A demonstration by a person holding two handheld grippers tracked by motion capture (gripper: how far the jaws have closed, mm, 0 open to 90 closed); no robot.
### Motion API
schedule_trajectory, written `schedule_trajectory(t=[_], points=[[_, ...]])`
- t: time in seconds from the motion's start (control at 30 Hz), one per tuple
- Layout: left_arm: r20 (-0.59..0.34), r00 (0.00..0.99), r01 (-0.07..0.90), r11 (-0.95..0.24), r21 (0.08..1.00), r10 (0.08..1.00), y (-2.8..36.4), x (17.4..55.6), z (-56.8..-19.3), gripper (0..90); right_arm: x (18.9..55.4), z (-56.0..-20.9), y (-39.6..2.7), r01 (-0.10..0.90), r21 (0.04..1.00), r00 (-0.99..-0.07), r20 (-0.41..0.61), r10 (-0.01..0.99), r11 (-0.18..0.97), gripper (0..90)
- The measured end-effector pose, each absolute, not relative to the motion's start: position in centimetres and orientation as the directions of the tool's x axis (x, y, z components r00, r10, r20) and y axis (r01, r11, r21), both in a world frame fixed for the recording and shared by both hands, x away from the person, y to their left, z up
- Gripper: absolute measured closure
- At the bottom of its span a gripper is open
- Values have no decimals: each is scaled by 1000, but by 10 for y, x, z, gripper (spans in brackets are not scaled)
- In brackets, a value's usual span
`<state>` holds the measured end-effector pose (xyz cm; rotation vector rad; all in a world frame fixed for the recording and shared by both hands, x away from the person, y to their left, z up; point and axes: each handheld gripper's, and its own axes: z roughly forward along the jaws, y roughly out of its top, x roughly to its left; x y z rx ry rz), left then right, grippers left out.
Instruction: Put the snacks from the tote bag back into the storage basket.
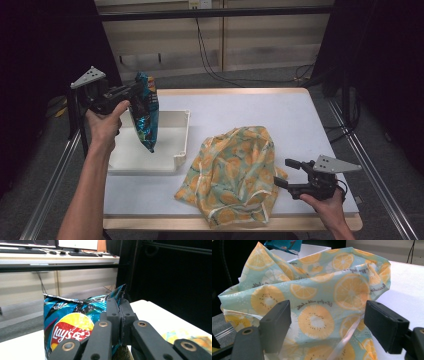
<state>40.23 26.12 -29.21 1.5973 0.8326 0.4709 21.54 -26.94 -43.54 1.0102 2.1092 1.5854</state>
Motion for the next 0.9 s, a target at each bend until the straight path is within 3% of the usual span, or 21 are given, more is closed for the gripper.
schedule_trajectory(t=[0.6,0.9], points=[[-195,631,294,1,956,751,254,434,-331,887,216,-435,-270,350,926,-704,161,692,140,216],[-171,636,288,-25,957,752,245,440,-341,886,216,-436,-269,351,926,-702,160,693,142,223]])
